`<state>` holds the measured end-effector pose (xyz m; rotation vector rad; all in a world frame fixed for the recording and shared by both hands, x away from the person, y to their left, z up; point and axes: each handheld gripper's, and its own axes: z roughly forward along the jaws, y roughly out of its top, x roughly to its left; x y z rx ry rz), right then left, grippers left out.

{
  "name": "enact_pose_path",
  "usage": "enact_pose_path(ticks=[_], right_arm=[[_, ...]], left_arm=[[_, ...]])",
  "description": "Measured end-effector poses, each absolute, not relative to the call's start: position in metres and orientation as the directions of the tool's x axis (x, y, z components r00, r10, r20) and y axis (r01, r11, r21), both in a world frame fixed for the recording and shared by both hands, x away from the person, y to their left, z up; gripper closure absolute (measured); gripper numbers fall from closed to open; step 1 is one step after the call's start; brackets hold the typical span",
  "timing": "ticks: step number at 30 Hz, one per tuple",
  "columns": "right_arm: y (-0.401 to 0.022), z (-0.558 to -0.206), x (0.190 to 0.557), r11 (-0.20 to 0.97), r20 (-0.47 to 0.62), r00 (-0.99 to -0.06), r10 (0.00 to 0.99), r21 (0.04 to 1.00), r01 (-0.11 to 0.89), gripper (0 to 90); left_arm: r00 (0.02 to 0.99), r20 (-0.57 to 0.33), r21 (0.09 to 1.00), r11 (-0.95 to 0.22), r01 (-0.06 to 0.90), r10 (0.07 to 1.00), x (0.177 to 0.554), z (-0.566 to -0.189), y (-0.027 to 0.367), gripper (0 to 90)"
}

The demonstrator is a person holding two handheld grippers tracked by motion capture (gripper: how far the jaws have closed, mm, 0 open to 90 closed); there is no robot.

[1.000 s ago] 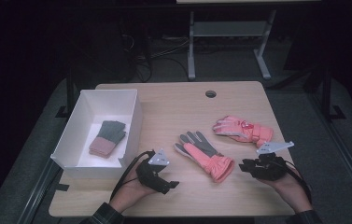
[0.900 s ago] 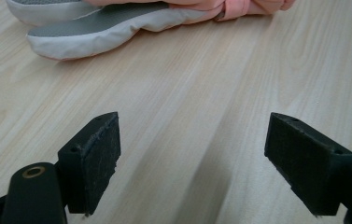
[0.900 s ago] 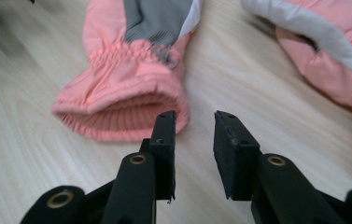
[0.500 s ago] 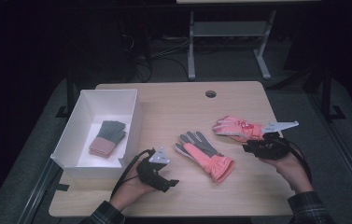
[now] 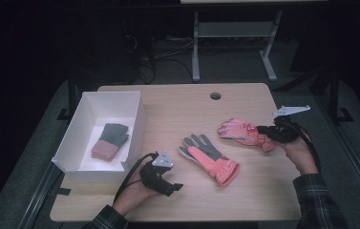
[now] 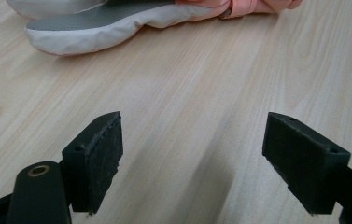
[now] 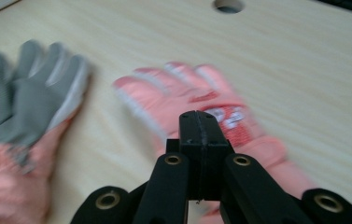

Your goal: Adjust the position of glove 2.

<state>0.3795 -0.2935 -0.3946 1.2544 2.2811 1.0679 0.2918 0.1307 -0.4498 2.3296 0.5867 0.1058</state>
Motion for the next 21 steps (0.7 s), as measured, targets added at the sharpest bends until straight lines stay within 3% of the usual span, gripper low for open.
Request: enact_pose_path(ticks=[9, 21], right_arm=[[-0.32, -0.41, 0.402, 0.266, 0.079, -0.46, 0.884, 0.725, 0.635, 90.0], [-0.349, -0.43, 0.42, 0.234, 0.071, -0.396, 0.915, 0.707, 0.667, 90.0]], left_arm=[[0.892, -0.095, 0.668, -0.636, 0.387, 0.442, 0.292, -0.451, 0.13, 20.1], [0.889, -0.089, 0.665, -0.638, 0.389, 0.449, 0.292, -0.45, 0.131, 20.0]])
